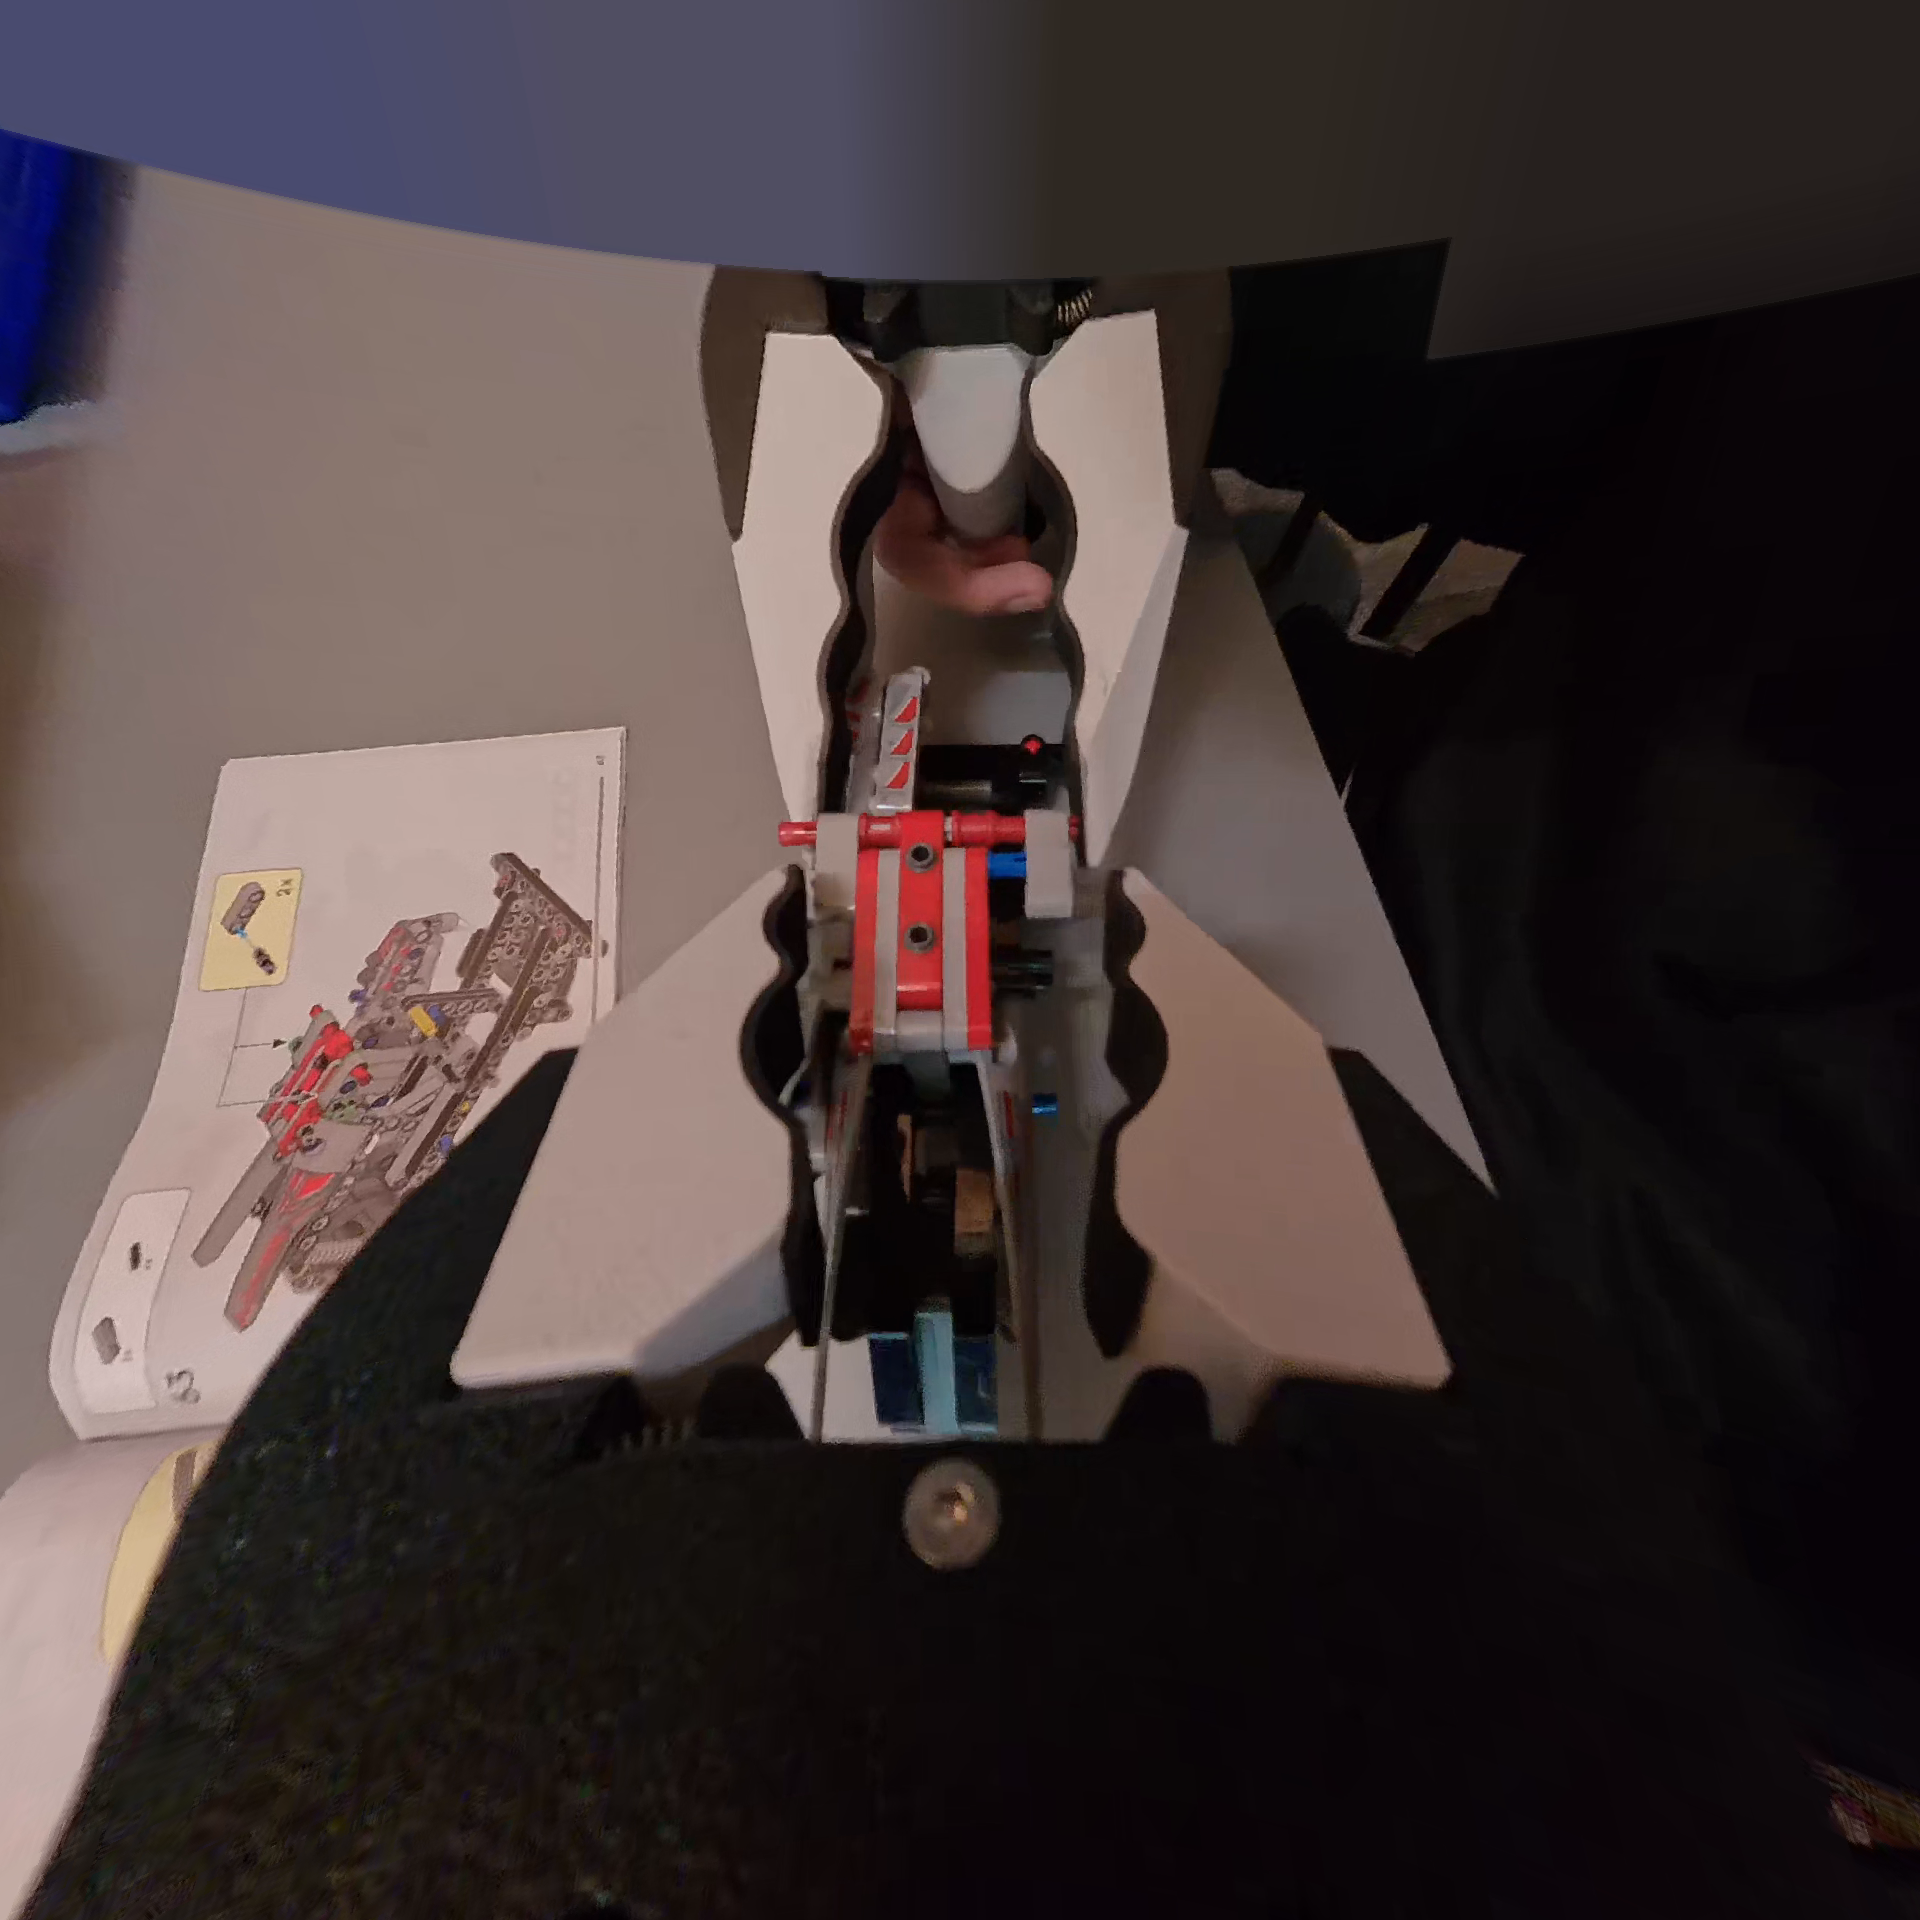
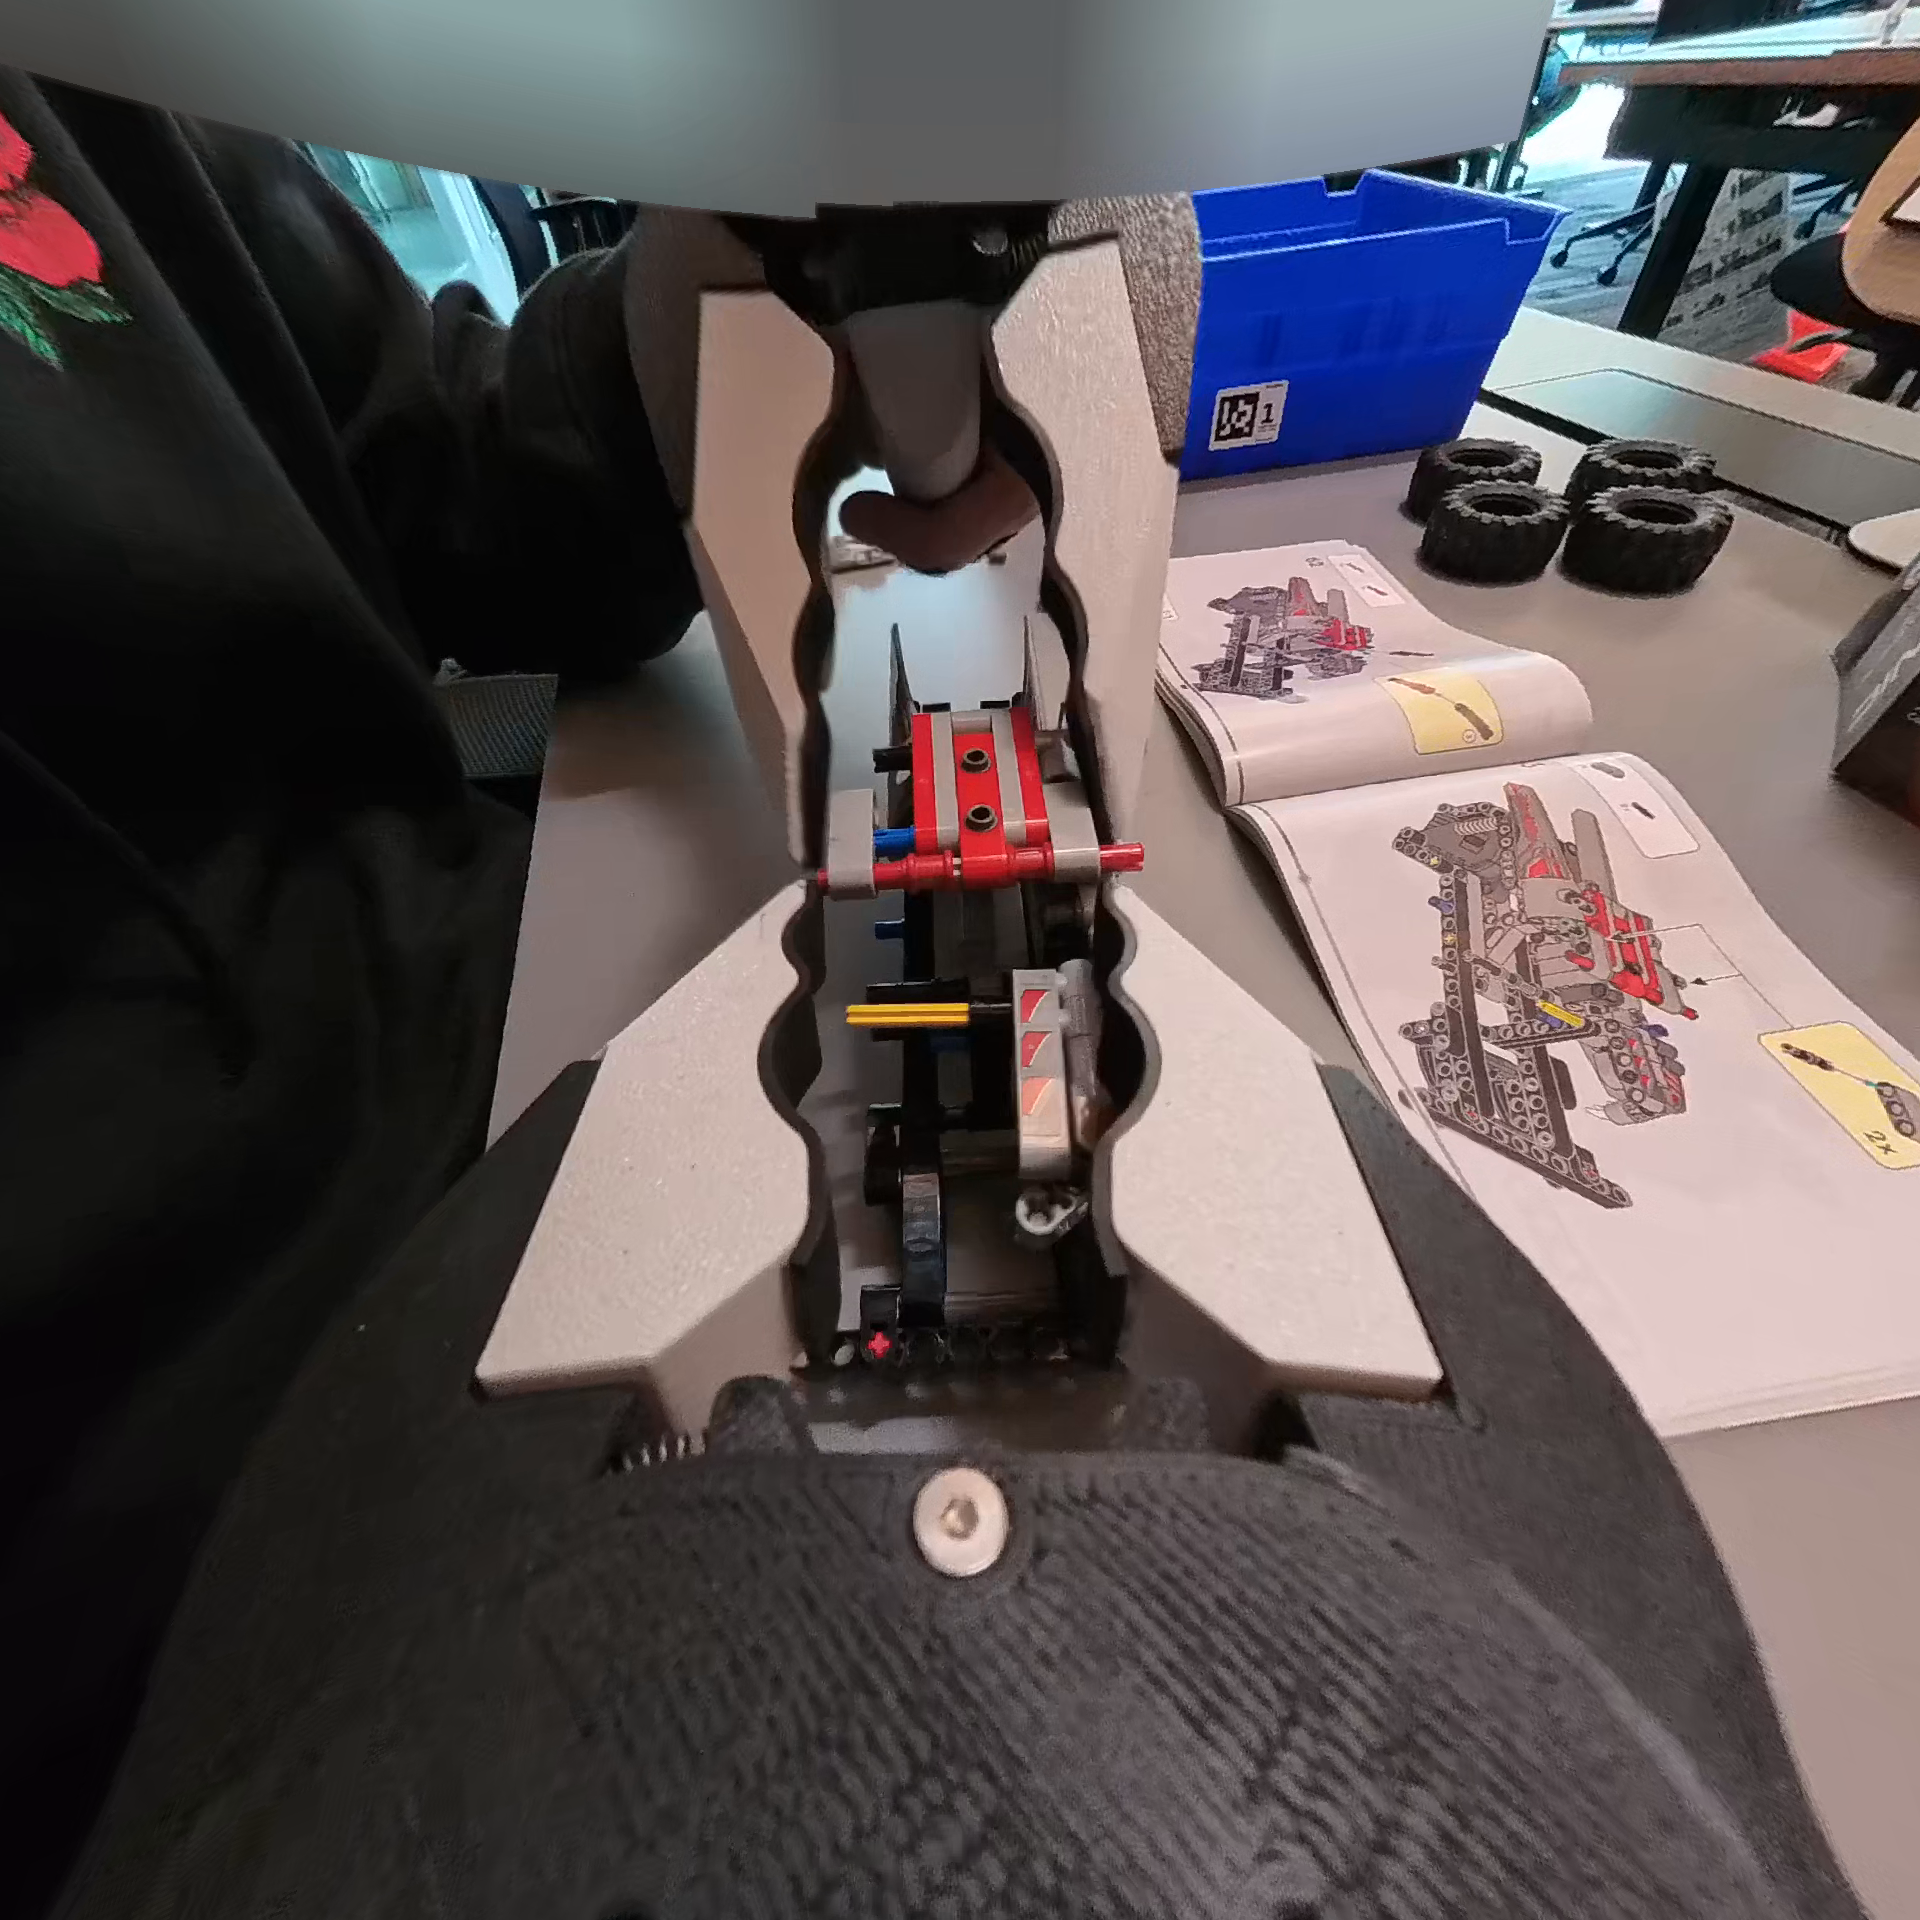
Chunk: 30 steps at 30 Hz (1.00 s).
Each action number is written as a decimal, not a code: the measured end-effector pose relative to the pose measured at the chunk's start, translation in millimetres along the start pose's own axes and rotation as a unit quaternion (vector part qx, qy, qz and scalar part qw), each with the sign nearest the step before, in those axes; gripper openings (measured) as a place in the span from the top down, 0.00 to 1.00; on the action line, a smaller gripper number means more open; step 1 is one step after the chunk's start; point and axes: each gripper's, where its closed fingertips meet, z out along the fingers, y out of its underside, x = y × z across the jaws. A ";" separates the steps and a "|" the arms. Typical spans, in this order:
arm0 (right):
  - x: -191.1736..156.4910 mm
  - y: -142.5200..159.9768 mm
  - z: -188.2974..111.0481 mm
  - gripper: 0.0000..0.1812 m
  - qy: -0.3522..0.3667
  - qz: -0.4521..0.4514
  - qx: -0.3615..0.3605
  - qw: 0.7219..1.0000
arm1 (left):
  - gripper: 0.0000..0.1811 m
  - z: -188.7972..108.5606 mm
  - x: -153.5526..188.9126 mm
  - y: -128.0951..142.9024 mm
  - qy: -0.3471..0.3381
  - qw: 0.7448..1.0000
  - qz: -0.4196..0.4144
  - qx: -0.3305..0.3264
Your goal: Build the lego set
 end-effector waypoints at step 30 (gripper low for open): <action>2.0 6.1 -9.3 0.64 0.039 -0.055 -0.053 0.996 | 0.72 9.7 -2.8 9.5 -0.056 0.995 0.039 -0.078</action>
